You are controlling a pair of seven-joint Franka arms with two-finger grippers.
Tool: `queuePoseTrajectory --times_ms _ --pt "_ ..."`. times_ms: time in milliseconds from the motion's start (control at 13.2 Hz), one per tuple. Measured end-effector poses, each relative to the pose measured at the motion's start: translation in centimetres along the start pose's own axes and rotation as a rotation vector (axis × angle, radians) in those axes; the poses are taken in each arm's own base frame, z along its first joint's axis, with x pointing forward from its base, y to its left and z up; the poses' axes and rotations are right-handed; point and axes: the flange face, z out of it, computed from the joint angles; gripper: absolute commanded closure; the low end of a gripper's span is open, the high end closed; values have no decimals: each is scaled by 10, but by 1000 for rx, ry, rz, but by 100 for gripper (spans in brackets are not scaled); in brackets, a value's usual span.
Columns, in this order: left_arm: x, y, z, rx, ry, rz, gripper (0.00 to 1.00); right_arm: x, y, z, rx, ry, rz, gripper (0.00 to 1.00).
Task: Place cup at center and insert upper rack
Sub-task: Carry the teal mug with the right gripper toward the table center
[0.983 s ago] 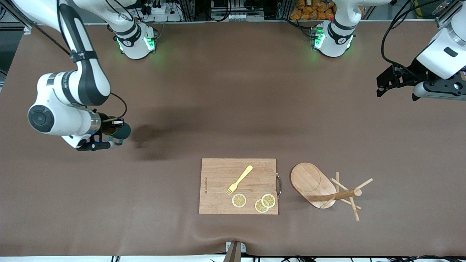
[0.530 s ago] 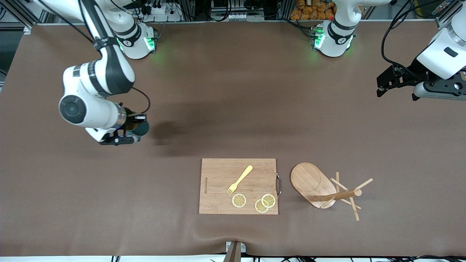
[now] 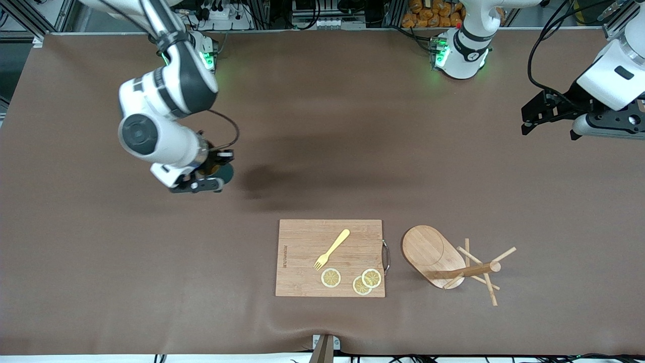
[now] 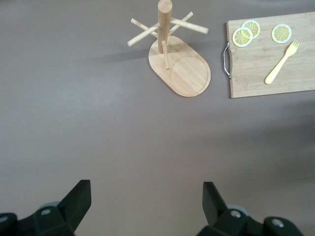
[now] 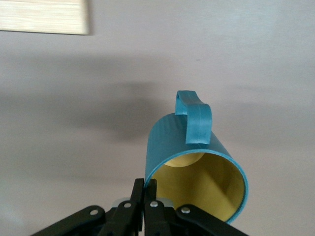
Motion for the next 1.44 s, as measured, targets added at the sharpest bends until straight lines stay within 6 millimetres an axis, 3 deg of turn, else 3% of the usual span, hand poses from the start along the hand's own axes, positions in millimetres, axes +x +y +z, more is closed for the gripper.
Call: queuePoseTrajectory --times_ms 303,681,1437 --pt "5 -4 4 -1 9 -7 0 -11 -73 -2 -2 29 57 100" --pt "6 -4 5 -1 9 -6 0 -14 -141 16 35 24 275 100" --pt "6 -6 5 -1 11 -10 0 -16 -231 50 109 -31 964 100"
